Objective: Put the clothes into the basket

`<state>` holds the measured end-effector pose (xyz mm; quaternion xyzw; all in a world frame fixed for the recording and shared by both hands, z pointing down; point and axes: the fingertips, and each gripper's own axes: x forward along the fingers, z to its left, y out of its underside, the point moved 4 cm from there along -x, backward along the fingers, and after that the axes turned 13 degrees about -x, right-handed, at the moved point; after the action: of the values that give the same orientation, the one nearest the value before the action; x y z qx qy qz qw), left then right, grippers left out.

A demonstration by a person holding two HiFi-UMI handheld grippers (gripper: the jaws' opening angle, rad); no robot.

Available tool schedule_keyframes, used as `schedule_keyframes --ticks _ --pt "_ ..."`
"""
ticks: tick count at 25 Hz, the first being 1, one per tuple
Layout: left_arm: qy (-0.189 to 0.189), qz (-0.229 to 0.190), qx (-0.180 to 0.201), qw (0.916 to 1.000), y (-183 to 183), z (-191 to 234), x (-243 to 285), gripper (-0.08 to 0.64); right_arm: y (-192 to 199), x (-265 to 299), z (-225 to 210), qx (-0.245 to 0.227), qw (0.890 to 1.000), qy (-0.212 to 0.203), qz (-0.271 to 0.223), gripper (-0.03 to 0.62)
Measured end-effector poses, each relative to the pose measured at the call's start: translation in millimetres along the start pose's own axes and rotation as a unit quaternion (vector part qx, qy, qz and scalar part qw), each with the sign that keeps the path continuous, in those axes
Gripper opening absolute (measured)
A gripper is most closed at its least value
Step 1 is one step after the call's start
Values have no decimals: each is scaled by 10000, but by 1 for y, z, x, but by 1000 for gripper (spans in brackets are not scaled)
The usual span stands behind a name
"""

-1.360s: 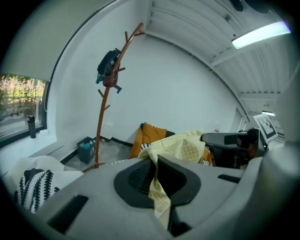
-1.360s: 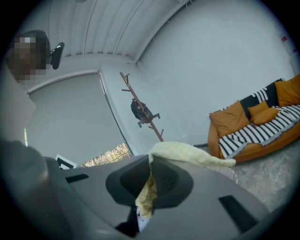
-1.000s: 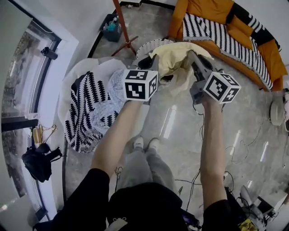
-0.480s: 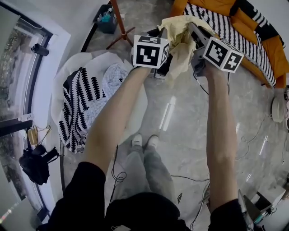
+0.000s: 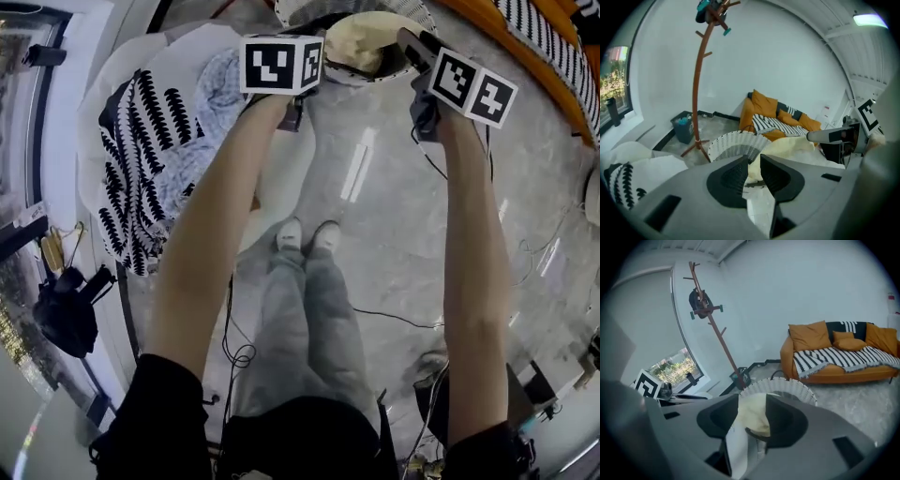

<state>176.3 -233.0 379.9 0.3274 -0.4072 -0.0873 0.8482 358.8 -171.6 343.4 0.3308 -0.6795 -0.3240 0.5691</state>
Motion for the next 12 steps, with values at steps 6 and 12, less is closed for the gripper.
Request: schedule_keyframes --ticks 6,12 --pt "-443 -149 -202 9987 49 64 -37 66 49 7 31 345 9994 -80 3 153" --pt "-946 -435 -646 9925 102 139 -98 66 86 36 101 246 9979 -583 119 150"
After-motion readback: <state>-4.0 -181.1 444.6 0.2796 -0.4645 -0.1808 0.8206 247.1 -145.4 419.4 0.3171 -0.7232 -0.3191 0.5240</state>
